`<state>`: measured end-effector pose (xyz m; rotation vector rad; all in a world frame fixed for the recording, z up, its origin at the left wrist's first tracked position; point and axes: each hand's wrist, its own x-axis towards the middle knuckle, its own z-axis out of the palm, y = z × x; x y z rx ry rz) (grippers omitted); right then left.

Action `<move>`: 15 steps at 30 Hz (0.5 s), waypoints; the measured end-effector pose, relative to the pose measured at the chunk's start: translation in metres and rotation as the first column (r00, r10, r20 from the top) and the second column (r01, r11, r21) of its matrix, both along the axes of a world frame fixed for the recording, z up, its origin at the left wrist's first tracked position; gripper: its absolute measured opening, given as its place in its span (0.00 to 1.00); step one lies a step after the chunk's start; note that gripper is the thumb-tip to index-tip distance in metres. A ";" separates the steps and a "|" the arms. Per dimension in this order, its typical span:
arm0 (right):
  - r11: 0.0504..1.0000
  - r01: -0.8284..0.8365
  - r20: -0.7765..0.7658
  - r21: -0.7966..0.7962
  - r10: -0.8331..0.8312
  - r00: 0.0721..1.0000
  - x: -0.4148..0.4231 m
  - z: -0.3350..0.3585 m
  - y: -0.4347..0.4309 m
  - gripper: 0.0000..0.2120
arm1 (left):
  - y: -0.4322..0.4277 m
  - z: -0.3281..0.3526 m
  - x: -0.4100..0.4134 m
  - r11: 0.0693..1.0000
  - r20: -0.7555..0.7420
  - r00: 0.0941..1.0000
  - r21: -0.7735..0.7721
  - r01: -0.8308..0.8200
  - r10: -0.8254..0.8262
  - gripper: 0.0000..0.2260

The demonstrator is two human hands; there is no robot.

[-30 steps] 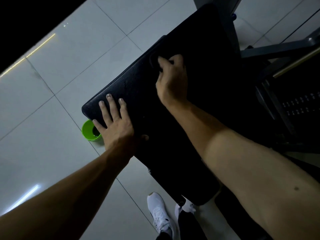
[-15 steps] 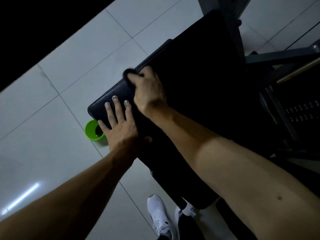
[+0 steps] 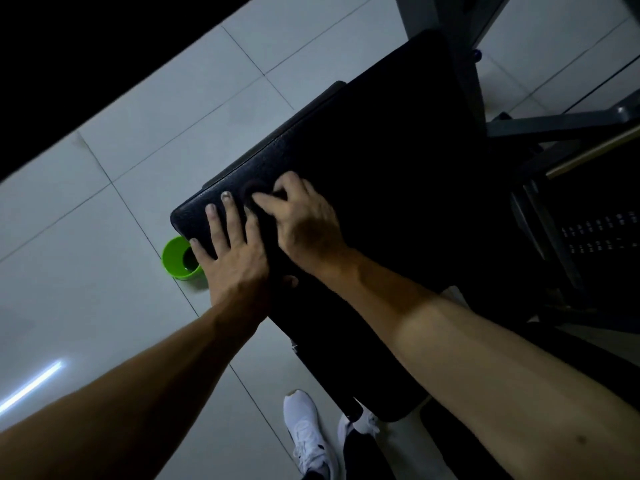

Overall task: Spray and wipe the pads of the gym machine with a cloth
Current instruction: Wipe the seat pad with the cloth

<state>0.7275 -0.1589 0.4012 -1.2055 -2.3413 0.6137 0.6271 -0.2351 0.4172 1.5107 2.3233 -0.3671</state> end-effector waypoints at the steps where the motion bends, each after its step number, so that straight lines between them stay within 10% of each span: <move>1: 0.999 -0.026 0.027 0.027 0.026 0.999 0.010 -0.001 0.007 0.18 | 0.000 0.000 0.000 1.000 0.005 1.000 -0.002 0.002 -0.002 0.65; 8: 0.855 0.510 -0.042 -0.093 -0.515 0.856 0.038 -0.014 0.052 0.21 | 0.000 0.000 -0.001 1.000 0.016 1.000 -0.007 0.006 -0.006 0.65; 15: 0.997 -0.067 0.120 0.026 0.064 0.991 0.048 -0.014 -0.008 0.21 | -0.001 -0.001 0.000 1.000 0.010 1.000 -0.009 0.008 -0.008 0.65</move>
